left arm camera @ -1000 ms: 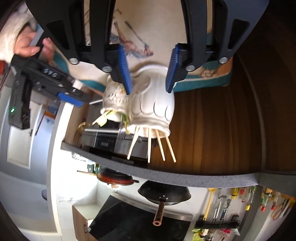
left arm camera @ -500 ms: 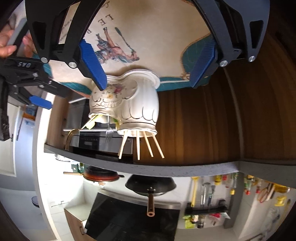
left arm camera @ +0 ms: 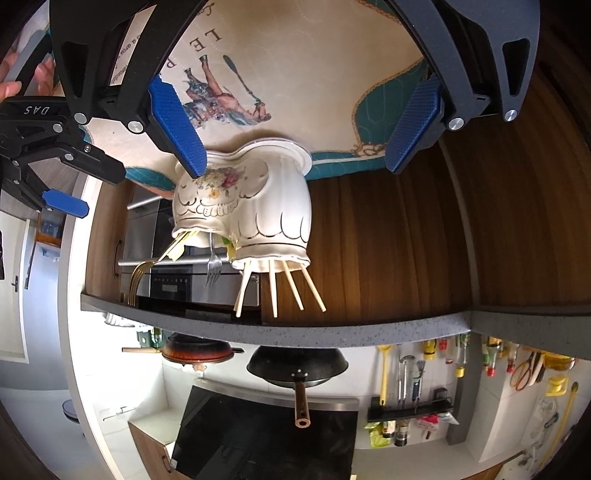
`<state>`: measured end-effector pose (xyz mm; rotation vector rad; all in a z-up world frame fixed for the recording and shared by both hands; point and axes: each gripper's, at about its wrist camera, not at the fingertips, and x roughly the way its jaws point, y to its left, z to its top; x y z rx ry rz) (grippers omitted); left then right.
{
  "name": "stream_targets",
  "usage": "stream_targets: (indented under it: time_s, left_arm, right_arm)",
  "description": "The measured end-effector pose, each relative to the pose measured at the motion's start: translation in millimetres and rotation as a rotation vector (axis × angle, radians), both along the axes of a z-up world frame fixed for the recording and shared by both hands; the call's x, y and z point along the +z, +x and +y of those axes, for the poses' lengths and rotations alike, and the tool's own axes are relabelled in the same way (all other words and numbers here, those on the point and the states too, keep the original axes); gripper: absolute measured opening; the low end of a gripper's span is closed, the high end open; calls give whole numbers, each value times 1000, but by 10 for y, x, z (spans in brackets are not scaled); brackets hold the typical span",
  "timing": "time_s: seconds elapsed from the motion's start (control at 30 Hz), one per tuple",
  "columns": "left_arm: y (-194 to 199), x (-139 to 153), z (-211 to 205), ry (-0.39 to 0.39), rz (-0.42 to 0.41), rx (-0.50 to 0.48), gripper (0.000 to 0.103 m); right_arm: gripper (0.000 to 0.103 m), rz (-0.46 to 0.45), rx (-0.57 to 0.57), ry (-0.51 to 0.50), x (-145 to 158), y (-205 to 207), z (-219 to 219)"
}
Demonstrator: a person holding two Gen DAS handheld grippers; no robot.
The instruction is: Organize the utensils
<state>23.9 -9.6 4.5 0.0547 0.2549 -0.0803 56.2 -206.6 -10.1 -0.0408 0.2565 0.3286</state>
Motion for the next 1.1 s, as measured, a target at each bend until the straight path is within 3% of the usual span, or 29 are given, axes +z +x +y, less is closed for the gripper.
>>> stream_targets:
  time_s: [1.1]
  left_arm:
    - [-69,4,-47,14,-43,-16,97]
  right_arm:
    - [98,-18,0,8,8,-39,-21]
